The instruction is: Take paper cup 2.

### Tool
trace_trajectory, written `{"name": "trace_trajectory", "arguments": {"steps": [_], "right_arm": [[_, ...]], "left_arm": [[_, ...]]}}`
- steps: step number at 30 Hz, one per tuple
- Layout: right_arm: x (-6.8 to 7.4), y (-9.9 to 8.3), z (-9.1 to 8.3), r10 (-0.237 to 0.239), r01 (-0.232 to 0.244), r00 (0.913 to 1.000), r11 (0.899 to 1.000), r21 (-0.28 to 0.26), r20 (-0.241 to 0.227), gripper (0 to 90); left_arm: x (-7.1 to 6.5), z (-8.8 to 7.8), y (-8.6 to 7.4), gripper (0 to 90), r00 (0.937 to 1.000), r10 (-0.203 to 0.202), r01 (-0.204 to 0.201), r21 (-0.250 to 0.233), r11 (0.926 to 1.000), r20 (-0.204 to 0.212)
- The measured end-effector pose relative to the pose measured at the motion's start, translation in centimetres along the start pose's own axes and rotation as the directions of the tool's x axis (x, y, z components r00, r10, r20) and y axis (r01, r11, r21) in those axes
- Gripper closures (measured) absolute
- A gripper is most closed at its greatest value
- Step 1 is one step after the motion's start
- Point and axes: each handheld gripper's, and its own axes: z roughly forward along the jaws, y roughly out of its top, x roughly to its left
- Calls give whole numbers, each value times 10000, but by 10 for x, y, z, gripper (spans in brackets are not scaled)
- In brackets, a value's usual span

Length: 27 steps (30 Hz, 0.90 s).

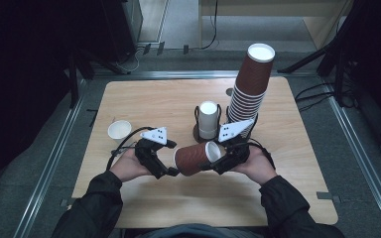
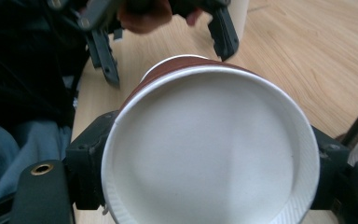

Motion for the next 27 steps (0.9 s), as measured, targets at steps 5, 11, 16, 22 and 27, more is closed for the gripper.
{"name": "trace_trajectory", "arguments": {"steps": [5,11,16,22,27], "right_arm": [[2,3,-2,71,-80,9998,9990,-443,-202,216],[3,5,-4,67,-94,9995,9962,-862,-319,216],[3,6,-5,120,-176,9987,9934,-1134,-493,216],[3,7,-5,166,-260,9975,9900,-1385,-682,216],[3,6,-5,200,-300,9974,9889,-1455,-697,219]], "left_arm": [[-2,9,2,0,9996,-107,122,-638,9979,245],[-5,18,5,0,9986,29,12,-772,9970,530],[-7,20,9,0,9984,-90,130,-721,9973,555],[-10,17,12,39,9996,-13,38,-961,9954,270],[-11,16,12,66,9998,-1,19,-972,9953,185]]}}
